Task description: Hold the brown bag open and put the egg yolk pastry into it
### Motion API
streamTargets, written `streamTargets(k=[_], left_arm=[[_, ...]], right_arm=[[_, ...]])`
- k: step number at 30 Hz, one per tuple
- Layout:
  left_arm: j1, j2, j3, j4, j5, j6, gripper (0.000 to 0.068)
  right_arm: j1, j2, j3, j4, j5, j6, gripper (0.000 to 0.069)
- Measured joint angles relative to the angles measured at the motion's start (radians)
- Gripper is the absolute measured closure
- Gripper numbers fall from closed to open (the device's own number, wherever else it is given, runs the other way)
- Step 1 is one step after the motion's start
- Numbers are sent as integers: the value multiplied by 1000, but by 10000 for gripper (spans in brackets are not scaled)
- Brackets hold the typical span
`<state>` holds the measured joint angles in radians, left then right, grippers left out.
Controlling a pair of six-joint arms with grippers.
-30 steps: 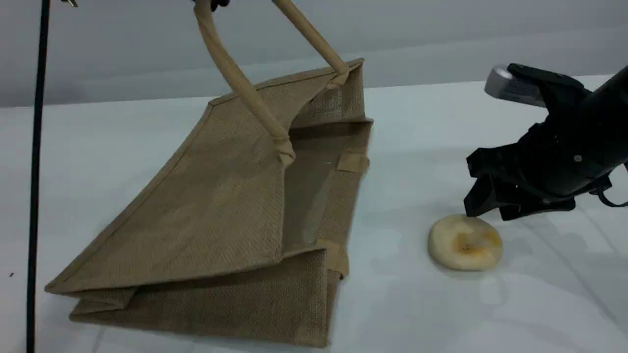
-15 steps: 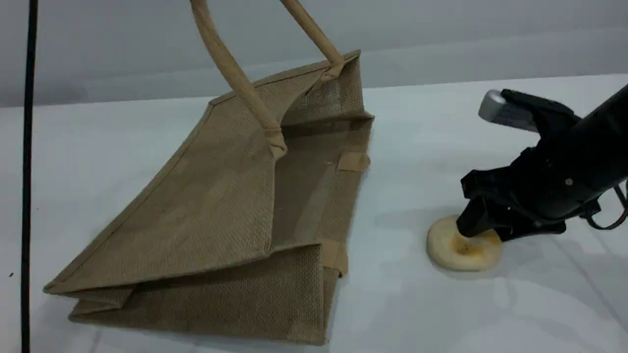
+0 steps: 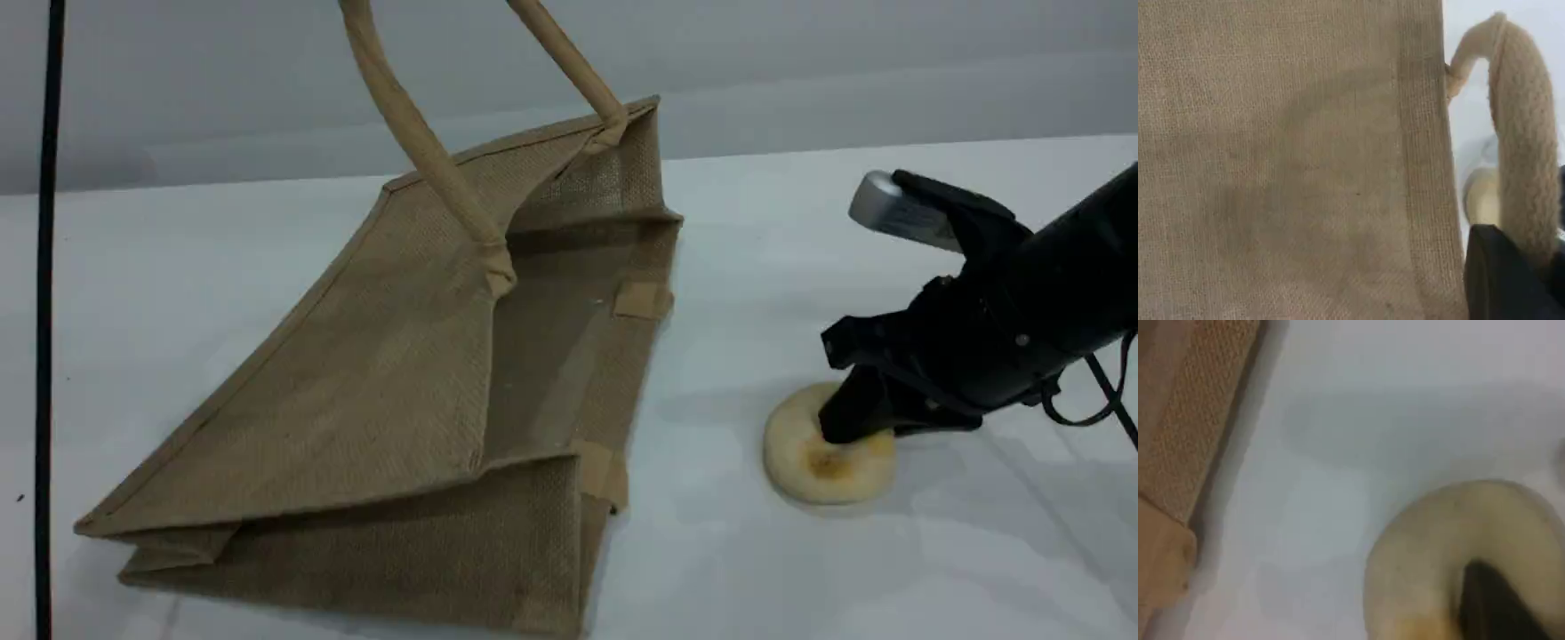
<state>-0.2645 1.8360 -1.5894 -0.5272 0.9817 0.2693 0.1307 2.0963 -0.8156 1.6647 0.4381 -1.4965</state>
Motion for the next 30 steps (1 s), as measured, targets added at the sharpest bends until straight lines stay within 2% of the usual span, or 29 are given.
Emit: streamTargets(k=[2, 8, 10, 16, 20, 30], left_arm=[[0, -3, 0, -19, 26, 35, 598], [0, -4, -57, -109, 211, 173, 598], [0, -4, -96, -122, 242, 183, 598], [0, -4, -208, -191, 243, 226, 598], [0, -6, -220, -192, 240, 226, 598], [0, -6, -220, -182, 240, 228, 598]], right_arm=[[0, -28, 1, -5, 18, 1, 650], [0, -161, 1, -53, 61, 39, 651], [0, -215, 1, -99, 61, 84, 651], [-1, -394, 1, -235, 116, 226, 652], [0, -483, 1, -230, 167, 242, 653], [0, -490, 1, -218, 194, 241, 653]])
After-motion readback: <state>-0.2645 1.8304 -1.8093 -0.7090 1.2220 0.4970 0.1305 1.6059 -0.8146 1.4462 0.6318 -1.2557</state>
